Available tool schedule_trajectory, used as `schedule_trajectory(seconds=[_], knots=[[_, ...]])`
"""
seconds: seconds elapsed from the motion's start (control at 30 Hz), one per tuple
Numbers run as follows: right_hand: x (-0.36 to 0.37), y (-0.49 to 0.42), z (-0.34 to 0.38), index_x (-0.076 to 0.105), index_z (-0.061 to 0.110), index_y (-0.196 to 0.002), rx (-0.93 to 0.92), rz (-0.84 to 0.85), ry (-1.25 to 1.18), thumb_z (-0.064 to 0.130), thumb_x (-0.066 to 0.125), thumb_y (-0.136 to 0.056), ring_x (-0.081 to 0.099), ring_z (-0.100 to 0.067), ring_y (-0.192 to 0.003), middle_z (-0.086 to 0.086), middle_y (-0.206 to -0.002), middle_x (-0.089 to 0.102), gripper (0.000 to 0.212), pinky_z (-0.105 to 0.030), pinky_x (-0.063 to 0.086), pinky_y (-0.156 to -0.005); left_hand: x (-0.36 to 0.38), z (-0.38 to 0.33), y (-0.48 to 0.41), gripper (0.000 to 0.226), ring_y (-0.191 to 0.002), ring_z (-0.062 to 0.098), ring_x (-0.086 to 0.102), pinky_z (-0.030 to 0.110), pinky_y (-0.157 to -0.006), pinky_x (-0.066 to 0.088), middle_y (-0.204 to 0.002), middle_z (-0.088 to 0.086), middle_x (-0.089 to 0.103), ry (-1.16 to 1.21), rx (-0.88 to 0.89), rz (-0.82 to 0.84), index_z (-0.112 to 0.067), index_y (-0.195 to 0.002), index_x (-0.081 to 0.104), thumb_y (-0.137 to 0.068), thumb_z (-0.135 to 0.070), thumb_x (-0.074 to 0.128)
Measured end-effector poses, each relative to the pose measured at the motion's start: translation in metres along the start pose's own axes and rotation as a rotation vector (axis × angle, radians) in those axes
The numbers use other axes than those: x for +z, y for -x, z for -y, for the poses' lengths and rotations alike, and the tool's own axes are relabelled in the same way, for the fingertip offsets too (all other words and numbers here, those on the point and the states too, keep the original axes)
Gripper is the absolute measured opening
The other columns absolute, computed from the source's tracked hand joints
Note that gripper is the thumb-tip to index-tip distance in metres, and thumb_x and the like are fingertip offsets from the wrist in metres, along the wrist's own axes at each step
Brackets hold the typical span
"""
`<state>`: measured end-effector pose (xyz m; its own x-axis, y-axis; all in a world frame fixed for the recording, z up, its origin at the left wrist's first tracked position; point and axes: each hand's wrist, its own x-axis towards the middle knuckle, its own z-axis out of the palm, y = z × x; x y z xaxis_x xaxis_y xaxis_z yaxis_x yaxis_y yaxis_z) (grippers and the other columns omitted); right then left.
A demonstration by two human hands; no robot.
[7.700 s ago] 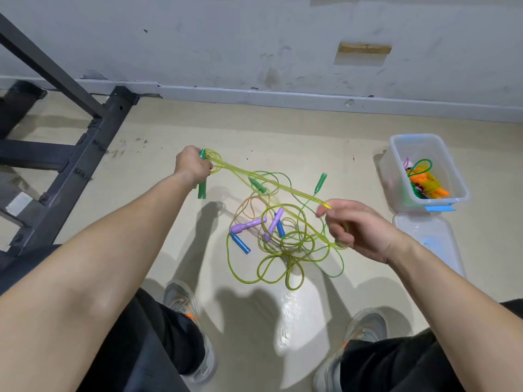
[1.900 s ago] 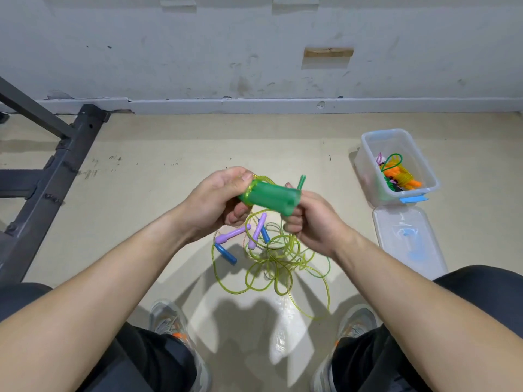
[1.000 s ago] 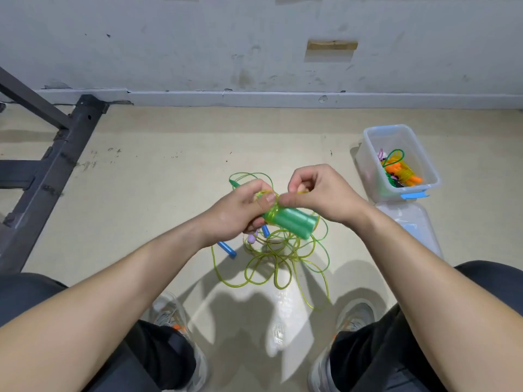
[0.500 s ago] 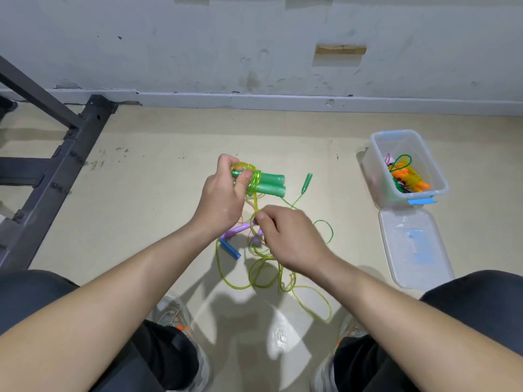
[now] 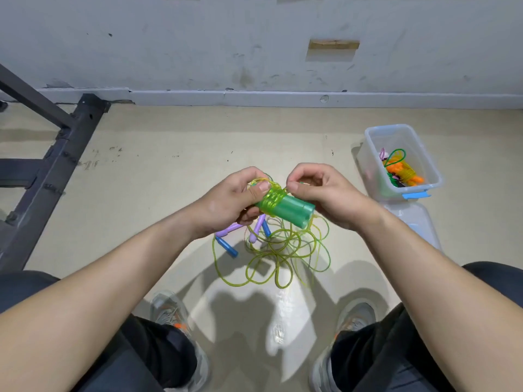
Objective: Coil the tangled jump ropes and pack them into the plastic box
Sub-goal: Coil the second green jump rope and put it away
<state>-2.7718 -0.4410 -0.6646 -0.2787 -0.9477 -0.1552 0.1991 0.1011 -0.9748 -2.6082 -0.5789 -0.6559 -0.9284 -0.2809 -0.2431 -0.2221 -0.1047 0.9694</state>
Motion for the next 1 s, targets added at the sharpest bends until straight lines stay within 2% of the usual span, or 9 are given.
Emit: schedule_trajectory(seconds=[0.1,0.2,0.3,0.4,0.47,0.63,0.77,0.9,1.0], knots=[[0.016,-0.003,-0.011,0.064,0.02,-0.066,0.117,-0.036,-0.312,0.011,0.061,-0.089,0.041,-0.01,-0.047,0.001,-0.059,0.05,0.025,-0.023,0.027,-0.048,0.007,-0.004,-0.001,0.018,-0.047,0.014,0.03,0.025,-0.047,0.026,-0.051,0.003,0.038,0.261,0.005,-0.024,-0.008,-0.096,0.049,-0.103,-0.024,0.048],[0.042,-0.002,-0.024,0.058,0.018,-0.068,0.205,-0.154,-0.376,0.004,0.041,-0.099,0.029,-0.01,-0.042,0.003,-0.053,0.039,0.038,-0.022,0.027,-0.046,0.014,0.001,-0.007,0.02,-0.045,0.013,0.035,0.023,-0.045,0.028,-0.051,0.002,0.042,0.381,-0.009,-0.25,-0.01,-0.096,0.051,-0.108,-0.021,0.04],[0.06,0.004,-0.04,0.058,0.012,-0.08,0.189,-0.272,0.034,0.02,0.04,-0.106,0.038,-0.013,-0.044,0.003,-0.051,0.042,0.033,-0.022,0.036,-0.047,0.008,0.012,-0.013,0.016,-0.047,0.011,0.041,0.022,-0.045,0.034,-0.058,0.001,0.049,0.261,0.021,-0.505,-0.013,-0.102,0.049,-0.109,-0.024,0.041],[0.065,0.007,-0.042,0.068,0.022,-0.09,0.123,-0.298,0.592,0.031,0.044,-0.103,0.052,-0.011,-0.057,0.009,-0.055,0.051,0.029,-0.029,0.039,-0.059,-0.007,0.018,-0.012,0.015,-0.06,0.008,0.051,0.013,-0.054,0.036,-0.077,-0.001,0.055,-0.365,0.048,-0.698,-0.015,-0.111,0.046,-0.106,-0.029,0.046],[0.065,0.007,-0.03,0.069,0.025,-0.1,0.076,-0.237,0.869,0.034,0.047,-0.099,0.053,-0.019,-0.07,0.008,-0.06,0.052,0.024,-0.032,0.039,-0.064,-0.011,0.019,-0.009,0.016,-0.07,0.007,0.052,0.018,-0.058,0.034,-0.082,-0.003,0.056,-0.625,0.059,-0.701,-0.013,-0.114,0.046,-0.105,-0.027,0.047],[0.044,0.004,0.0,0.071,0.027,-0.098,-0.112,-0.231,1.3,0.037,0.053,-0.094,0.063,-0.029,-0.086,0.001,-0.084,0.071,0.021,-0.035,0.048,-0.069,-0.005,0.021,-0.008,0.017,-0.073,0.022,0.053,0.036,-0.064,0.038,-0.083,0.003,0.058,-0.81,0.026,-0.55,-0.018,-0.109,0.041,-0.105,-0.032,0.047],[0.018,0.0,0.013,0.074,0.027,-0.084,-0.175,-0.12,1.026,0.035,0.075,-0.085,0.054,-0.004,-0.061,0.012,-0.069,0.067,0.008,-0.028,0.042,-0.062,-0.016,0.015,-0.01,0.013,-0.065,0.017,0.053,0.031,-0.06,0.04,-0.071,-0.005,0.058,-0.72,0.002,-0.327,-0.02,-0.104,0.048,-0.104,-0.032,0.051],[0.012,-0.002,0.013,0.07,0.02,-0.072,-0.156,-0.157,0.655,0.025,0.088,-0.075,0.043,-0.003,-0.051,0.015,-0.053,0.052,0.019,-0.017,0.03,-0.053,-0.019,0.009,-0.007,0.013,-0.049,0.01,0.038,0.022,-0.049,0.033,-0.055,-0.007,0.048,-0.356,-0.012,0.001,-0.013,-0.098,0.049,-0.106,-0.024,0.048],[0.012,-0.004,0.009,0.067,0.013,-0.074,-0.105,-0.128,0.252,0.015,0.08,-0.083,0.049,-0.004,-0.054,0.004,-0.062,0.061,0.016,-0.019,0.038,-0.053,-0.017,-0.002,-0.005,0.021,-0.049,0.013,0.032,0.023,-0.048,0.029,-0.053,-0.001,0.043,-0.144,0.02,0.04,-0.01,-0.099,0.049,-0.103,-0.031,0.05]])
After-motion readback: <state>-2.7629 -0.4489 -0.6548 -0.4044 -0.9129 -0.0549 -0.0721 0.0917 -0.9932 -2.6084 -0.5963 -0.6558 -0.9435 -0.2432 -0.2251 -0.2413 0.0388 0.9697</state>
